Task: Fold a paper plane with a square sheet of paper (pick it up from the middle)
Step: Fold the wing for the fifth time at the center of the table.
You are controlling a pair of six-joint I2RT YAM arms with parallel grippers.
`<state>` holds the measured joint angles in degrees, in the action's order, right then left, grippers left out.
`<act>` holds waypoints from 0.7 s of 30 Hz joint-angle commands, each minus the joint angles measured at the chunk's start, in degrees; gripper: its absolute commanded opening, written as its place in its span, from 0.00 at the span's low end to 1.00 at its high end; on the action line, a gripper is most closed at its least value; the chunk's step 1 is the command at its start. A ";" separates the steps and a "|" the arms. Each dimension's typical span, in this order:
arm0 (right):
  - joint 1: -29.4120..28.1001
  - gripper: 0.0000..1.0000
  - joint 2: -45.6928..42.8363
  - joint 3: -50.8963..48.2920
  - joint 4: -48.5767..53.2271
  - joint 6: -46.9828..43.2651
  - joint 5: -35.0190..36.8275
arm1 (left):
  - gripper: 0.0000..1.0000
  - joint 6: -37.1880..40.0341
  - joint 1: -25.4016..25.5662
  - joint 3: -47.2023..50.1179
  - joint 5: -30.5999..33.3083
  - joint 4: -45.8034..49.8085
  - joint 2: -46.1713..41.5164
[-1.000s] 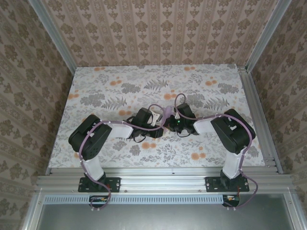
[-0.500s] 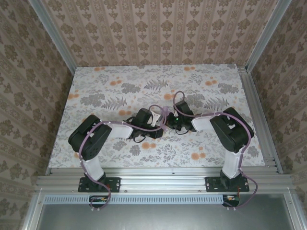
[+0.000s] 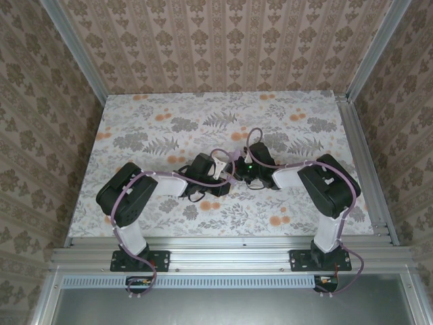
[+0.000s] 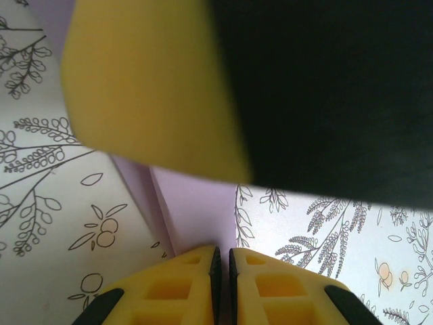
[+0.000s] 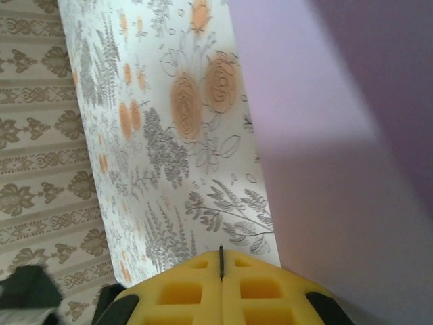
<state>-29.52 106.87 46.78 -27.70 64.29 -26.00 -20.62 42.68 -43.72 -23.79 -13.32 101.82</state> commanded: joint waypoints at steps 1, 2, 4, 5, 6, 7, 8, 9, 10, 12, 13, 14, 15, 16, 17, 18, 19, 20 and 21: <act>-0.10 0.07 2.35 1.95 1.38 -0.47 -0.20 | 0.16 1.98 -0.12 4.03 3.92 10.82 2.48; -0.10 0.07 2.73 2.17 2.41 -0.96 0.28 | 0.16 2.00 -0.17 4.13 3.95 10.84 2.39; 0.03 0.06 3.67 1.99 2.21 -1.31 0.46 | 0.16 2.00 -0.23 4.31 3.92 10.91 2.33; 0.24 0.06 4.15 2.14 2.58 -1.81 0.87 | 0.16 1.93 -0.28 4.41 3.77 10.85 2.24; 0.34 0.06 4.41 2.40 3.14 -2.51 1.44 | 0.16 1.98 -0.22 4.44 3.69 10.85 2.32; 0.50 0.06 4.62 2.54 3.63 -3.17 1.88 | 0.16 2.05 -0.27 4.42 3.66 11.01 2.33; 0.68 0.06 4.69 3.01 4.69 -4.09 2.67 | 0.16 2.08 -0.26 4.48 3.56 11.11 2.33; 0.92 0.06 4.66 3.68 5.91 -5.14 3.43 | 0.16 2.18 -0.27 4.65 3.57 11.16 2.25; 1.11 0.06 4.80 4.12 6.59 -5.71 3.95 | 0.16 2.31 -0.24 4.68 3.46 11.33 2.24; 1.63 0.06 5.27 5.32 8.41 -7.36 5.16 | 0.16 2.69 -0.25 4.83 3.57 11.80 2.15; 1.85 0.06 5.56 5.97 9.55 -8.12 5.73 | 0.16 2.84 -0.24 4.96 3.55 11.91 2.07; 2.08 0.06 5.92 6.75 10.72 -8.86 6.29 | 0.16 2.93 -0.26 5.12 3.65 12.13 2.07; 2.39 0.06 6.36 7.41 11.52 -9.53 6.76 | 0.15 3.13 -0.28 5.31 3.70 12.24 2.07; 2.59 0.06 6.66 7.96 12.24 -10.05 7.13 | 0.15 3.20 -0.23 5.49 3.75 12.34 2.10; 2.83 0.06 7.04 8.68 13.18 -10.83 7.56 | 0.15 3.22 -0.30 5.81 3.90 12.35 2.05; 3.05 0.06 7.37 9.40 14.19 -11.63 8.00 | 0.15 3.31 -0.23 6.13 3.96 12.36 2.09; 3.27 0.06 7.68 9.97 14.85 -12.20 8.30 | 0.15 3.40 -0.24 6.42 4.02 12.40 2.02; 3.60 0.06 8.10 10.46 15.04 -12.47 8.31 | 0.15 3.45 -0.23 6.65 4.02 12.45 1.91; 3.97 0.06 8.43 10.96 15.25 -12.79 8.31 | 0.15 3.48 -0.25 6.89 4.06 12.49 1.81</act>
<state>-27.46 112.88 55.83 -16.47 55.18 -23.16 -18.52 42.72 -41.71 -23.75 -15.75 101.23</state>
